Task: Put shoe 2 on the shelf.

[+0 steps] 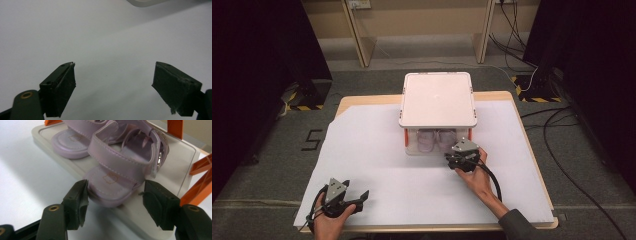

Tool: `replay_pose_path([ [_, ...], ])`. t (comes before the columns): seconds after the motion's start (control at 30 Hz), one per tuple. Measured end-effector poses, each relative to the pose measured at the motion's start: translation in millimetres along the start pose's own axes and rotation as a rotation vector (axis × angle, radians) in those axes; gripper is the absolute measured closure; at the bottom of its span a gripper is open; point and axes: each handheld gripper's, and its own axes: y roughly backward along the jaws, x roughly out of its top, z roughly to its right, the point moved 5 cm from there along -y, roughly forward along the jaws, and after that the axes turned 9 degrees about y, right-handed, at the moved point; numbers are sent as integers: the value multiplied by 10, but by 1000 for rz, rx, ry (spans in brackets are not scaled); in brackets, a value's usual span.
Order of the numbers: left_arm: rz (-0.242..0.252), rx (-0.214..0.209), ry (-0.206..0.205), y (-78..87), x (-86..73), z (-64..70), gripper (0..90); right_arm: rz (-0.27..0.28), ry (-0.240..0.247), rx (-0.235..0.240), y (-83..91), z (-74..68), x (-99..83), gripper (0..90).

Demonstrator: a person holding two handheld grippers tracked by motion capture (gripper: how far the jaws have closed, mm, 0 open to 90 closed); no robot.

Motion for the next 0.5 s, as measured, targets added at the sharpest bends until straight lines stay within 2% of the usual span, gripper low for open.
replay_pose_path([
  [0.33, 1, -1, -2, 0, 0, 4, 177, -5, -11, -34, -95, 37, 45, 365],
  [0.43, 0, -2, -1, -1, -2, 4, 177, 8, -28, -27, -80, 43, 41, 369],
  [0.5, 2, -3, -1, 2, -1, 8, 177, 28, -53, -4, -44, 59, 45, 332],
])
